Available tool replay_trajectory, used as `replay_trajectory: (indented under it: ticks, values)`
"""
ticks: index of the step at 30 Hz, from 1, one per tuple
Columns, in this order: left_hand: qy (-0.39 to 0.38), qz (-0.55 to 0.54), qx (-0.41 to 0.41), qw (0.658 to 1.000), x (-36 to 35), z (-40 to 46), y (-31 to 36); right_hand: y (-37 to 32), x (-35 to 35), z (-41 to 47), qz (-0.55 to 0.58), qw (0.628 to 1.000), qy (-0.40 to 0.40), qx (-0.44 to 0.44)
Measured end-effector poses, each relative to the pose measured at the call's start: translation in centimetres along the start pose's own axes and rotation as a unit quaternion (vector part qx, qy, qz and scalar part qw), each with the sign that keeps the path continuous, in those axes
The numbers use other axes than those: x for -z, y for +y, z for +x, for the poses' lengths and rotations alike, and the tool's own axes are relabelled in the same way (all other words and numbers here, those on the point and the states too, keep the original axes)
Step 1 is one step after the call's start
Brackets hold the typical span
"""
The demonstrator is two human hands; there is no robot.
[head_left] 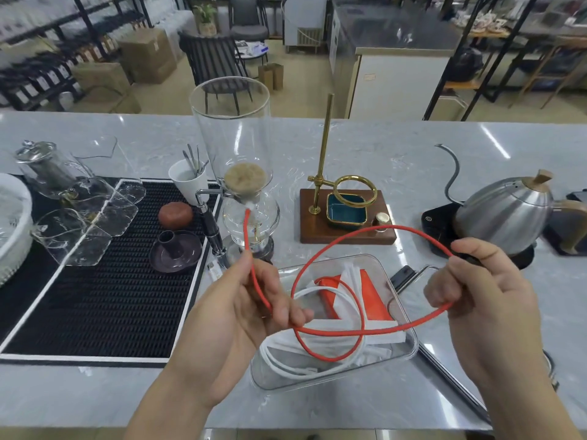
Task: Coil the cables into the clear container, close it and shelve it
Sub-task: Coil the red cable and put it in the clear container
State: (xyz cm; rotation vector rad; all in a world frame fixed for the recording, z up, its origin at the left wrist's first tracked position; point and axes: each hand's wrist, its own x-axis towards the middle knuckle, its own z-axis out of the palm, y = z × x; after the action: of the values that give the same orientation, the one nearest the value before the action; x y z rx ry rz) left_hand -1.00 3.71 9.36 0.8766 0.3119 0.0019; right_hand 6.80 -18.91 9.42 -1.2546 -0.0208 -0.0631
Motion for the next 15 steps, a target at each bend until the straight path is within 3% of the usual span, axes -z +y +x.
replay_trajectory:
  ticks: [7, 15]
  values:
    - [0.037, 0.028, 0.024, 0.999, 0.1, -0.3, -1.4, 0.1, 1.7, 0.9, 0.038, 0.996, 0.077, 0.001]
    - [0.21, -0.029, -0.009, 0.977, 2.5, 1.1, -3.4, -0.8, 2.7, 1.9, 0.053, 0.997, 0.058, -0.015]
